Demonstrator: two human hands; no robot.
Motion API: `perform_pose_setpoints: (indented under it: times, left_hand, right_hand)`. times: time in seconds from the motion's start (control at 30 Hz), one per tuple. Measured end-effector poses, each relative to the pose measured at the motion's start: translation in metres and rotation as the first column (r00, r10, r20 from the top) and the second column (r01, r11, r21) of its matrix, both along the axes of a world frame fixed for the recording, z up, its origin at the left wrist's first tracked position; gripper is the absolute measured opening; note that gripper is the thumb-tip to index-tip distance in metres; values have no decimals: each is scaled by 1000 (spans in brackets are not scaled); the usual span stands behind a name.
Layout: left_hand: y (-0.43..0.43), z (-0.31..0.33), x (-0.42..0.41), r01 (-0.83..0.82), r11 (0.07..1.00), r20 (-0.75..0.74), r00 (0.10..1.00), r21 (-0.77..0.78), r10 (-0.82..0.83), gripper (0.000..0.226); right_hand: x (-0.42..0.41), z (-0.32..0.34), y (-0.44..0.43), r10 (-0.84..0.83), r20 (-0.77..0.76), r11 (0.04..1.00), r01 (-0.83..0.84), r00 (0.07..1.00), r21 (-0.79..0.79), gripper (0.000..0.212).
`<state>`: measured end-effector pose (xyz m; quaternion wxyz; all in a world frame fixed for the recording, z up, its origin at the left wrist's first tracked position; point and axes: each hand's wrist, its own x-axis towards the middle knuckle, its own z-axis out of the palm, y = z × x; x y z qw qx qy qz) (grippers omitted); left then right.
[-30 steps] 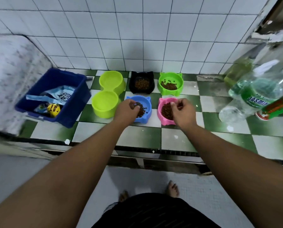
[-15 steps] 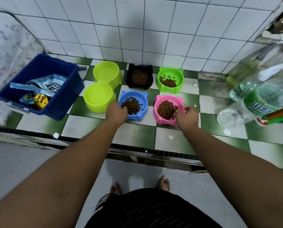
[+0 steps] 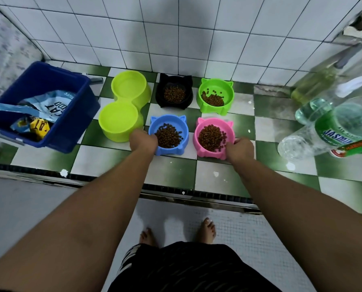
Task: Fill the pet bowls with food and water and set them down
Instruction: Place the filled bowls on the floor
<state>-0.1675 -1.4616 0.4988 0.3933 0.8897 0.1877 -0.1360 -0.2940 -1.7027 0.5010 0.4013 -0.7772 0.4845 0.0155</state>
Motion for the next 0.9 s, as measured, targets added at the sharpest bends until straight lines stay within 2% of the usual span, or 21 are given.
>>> perform_pose_setpoints:
  times: [0.17, 0.27, 0.37, 0.47, 0.67, 0.9]
  left_hand:
    - [2, 3, -2, 28, 1000, 41, 999, 11, -28, 22]
    - [11, -2, -4, 60, 996, 84, 995, -73, -54, 11]
    - [23, -7, -7, 131, 975, 140, 984, -181, -106, 30]
    - [33, -5, -11, 163, 954, 162, 979, -252, -124, 46]
    - [56, 4, -15, 252, 927, 179, 962, -279, -208, 44]
    - [98, 19, -23, 238, 915, 185, 965, -326, -185, 44]
  right_hand:
    - [-1, -5, -3, -38, 5, 999, 39, 999, -21, 33]
    - [-6, 1, -2, -32, 50, 999, 33, 998, -37, 30]
    - [-16, 3, -1, 4, 147, 1000, -5, 989, 3, 30]
    - [-22, 3, 5, 21, 182, 999, -25, 983, 21, 45]
    - [-30, 9, 30, -16, 289, 993, -18, 957, 115, 49]
    - [-37, 19, 72, -42, 422, 984, -36, 906, 174, 42]
